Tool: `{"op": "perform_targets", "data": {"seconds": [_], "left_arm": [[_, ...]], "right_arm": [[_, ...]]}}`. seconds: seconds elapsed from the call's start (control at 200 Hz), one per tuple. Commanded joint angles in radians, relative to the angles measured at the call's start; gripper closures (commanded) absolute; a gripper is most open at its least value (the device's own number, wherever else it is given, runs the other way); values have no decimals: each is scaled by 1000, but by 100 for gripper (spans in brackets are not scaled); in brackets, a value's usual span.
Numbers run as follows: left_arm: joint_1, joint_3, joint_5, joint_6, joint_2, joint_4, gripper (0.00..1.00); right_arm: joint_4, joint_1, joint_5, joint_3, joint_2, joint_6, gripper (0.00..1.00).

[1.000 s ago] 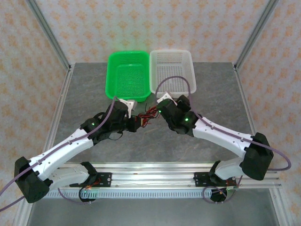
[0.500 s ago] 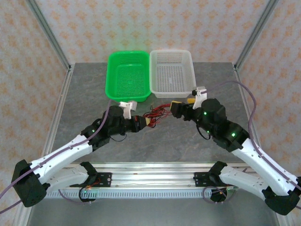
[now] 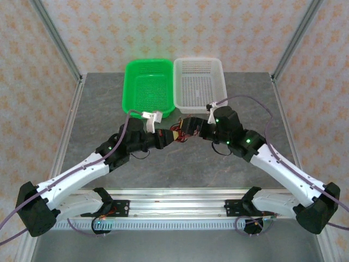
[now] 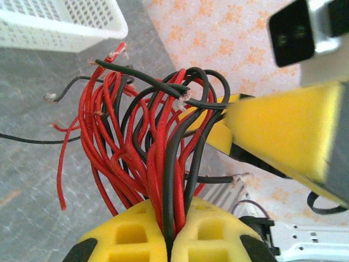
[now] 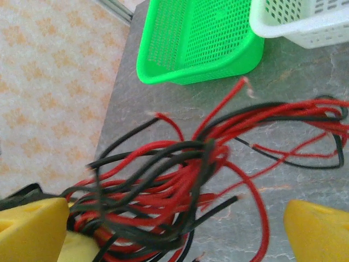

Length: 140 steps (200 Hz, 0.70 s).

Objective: Untangle the cables

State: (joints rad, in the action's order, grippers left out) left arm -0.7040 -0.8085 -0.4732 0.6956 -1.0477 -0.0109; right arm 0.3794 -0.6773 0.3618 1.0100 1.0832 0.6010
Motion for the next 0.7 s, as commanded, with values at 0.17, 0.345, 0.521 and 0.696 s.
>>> {"op": "perform_targets", "data": {"seconds": [0.17,0.345,0.521,0.696], "left_arm": [[-42,-96,269,-304,11,-106,100],[-144,-121,456,-418,-39,-78,100],[-219,-152,538,-486,-97,-36,100],[-233,-152,550,-499,-100,-2,100]], "right_arm": [[-115,116,235,0,50,310,0],[-233,119,282,-36,57,466,0],[-321,117,330,-65,91,560,1],[-321,117,321,-54,117,567,23]]}}
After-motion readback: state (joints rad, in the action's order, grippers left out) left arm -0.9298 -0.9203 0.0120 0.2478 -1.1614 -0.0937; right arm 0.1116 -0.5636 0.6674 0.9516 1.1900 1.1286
